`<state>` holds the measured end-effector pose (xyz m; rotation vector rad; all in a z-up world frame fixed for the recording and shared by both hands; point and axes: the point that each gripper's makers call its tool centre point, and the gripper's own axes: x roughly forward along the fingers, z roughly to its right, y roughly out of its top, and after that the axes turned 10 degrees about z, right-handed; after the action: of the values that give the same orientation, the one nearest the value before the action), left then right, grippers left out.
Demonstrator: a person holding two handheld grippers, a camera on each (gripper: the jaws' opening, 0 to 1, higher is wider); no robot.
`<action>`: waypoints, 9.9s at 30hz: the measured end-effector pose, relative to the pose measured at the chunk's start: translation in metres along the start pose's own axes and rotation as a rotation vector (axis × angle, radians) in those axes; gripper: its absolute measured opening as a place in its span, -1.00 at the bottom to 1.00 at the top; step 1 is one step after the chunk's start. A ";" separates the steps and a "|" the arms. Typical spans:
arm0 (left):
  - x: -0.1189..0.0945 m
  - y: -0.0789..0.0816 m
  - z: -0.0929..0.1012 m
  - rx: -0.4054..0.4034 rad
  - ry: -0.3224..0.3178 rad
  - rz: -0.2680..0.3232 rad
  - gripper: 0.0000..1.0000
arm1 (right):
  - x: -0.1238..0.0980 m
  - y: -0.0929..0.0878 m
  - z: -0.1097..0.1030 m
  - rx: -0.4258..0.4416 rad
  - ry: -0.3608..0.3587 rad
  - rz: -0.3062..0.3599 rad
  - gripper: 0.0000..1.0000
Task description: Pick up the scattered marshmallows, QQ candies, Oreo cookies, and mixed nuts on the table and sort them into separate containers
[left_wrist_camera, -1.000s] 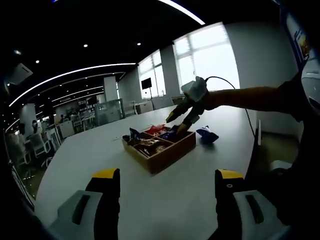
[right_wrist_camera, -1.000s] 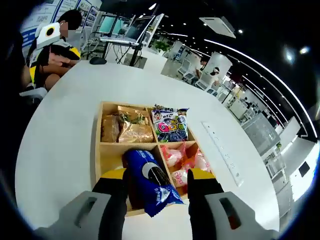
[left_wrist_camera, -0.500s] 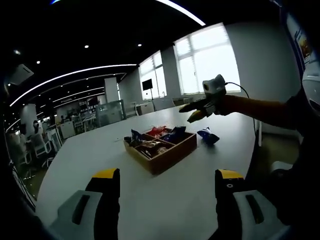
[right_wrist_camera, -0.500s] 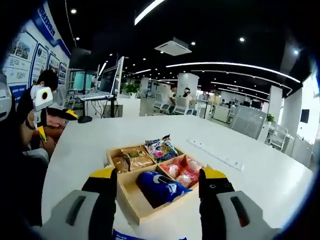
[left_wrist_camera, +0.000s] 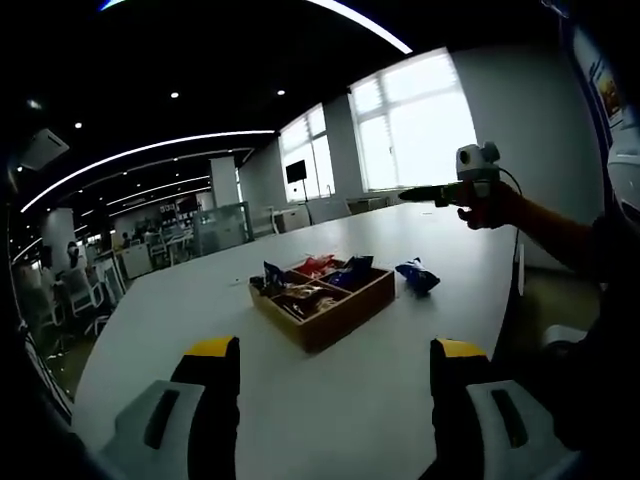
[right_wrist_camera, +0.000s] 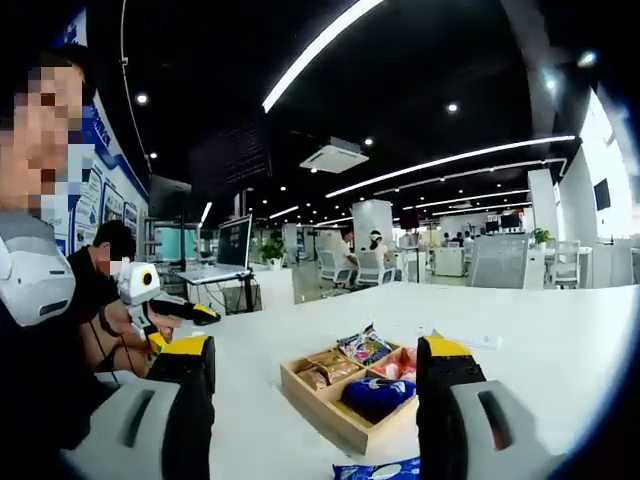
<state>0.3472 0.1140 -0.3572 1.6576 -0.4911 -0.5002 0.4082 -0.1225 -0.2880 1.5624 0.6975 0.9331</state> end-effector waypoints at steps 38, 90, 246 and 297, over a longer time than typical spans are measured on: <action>0.005 0.000 0.009 -0.020 0.012 0.008 0.67 | -0.078 0.026 -0.047 0.146 -0.077 0.249 0.80; 0.240 -0.029 0.179 -0.192 -0.380 -0.082 0.38 | -0.103 0.058 -0.063 0.108 -0.087 0.311 0.80; 0.135 -0.006 0.080 0.009 -0.298 0.097 -0.29 | -0.080 0.038 -0.082 0.134 -0.003 0.216 0.80; 0.224 0.001 0.067 0.103 -0.380 0.038 -0.29 | -0.091 0.036 -0.076 0.150 -0.031 0.219 0.80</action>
<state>0.4910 -0.0697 -0.3762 1.6516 -0.8374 -0.7785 0.2949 -0.1668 -0.2658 1.8091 0.5936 1.0339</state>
